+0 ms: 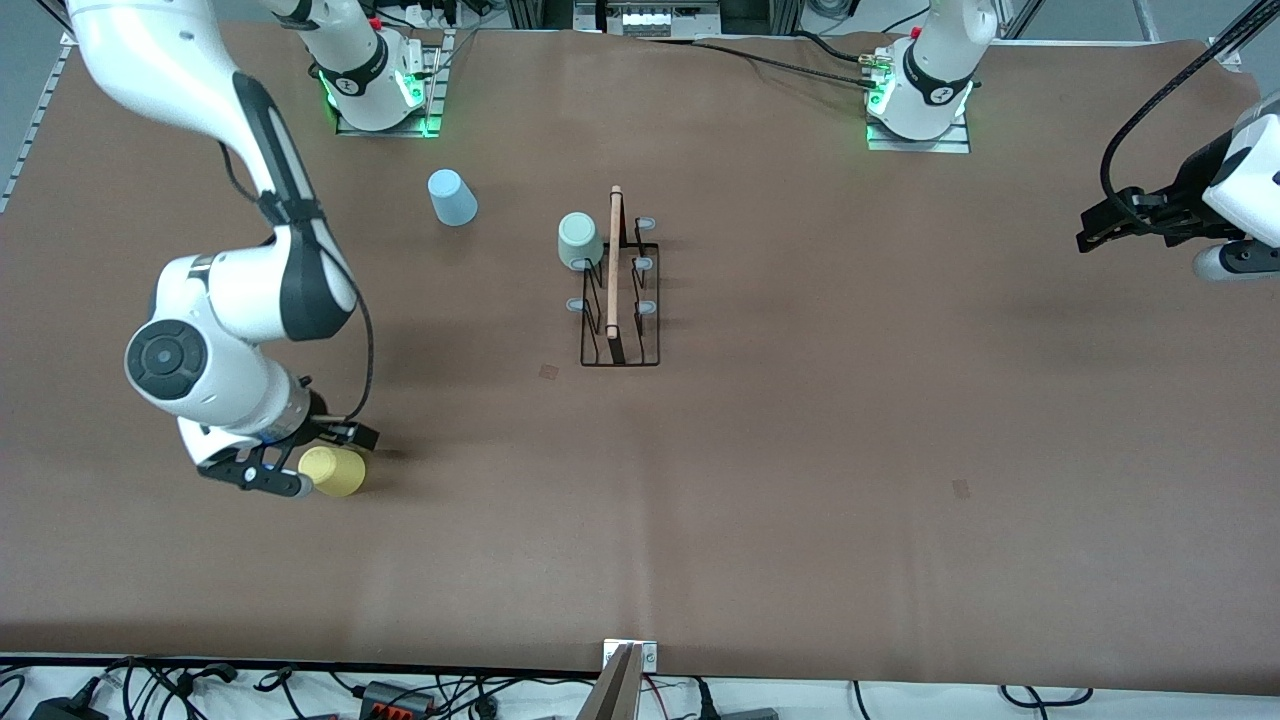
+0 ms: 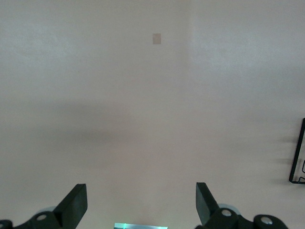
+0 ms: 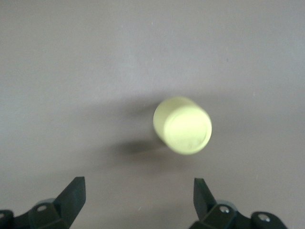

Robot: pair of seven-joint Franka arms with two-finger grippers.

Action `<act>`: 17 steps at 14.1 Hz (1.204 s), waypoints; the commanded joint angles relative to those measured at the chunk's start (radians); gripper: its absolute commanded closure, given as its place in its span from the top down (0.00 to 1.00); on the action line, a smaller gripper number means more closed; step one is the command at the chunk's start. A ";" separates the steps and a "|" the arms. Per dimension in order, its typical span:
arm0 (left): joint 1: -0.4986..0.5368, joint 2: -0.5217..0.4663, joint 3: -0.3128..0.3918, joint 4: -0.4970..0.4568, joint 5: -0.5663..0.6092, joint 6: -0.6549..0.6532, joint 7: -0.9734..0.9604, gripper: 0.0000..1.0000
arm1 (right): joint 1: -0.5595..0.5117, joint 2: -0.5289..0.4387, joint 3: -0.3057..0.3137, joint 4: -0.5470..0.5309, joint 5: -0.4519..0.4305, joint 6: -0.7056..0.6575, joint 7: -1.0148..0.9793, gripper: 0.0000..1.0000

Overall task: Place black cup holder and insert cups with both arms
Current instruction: 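Grasp the yellow cup with the right gripper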

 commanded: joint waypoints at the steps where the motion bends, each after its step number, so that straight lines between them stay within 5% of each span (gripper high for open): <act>1: -0.001 -0.011 -0.002 0.005 0.002 -0.016 -0.007 1.00 | -0.059 0.057 0.015 0.033 -0.009 0.061 -0.133 1.00; 4: -0.001 -0.010 -0.002 0.005 0.002 -0.016 -0.007 1.00 | -0.085 0.132 0.015 0.093 -0.008 0.118 -0.333 1.00; 17: -0.001 -0.010 -0.002 0.005 0.002 -0.016 -0.007 1.00 | -0.099 0.201 0.020 0.116 0.003 0.102 -0.419 1.00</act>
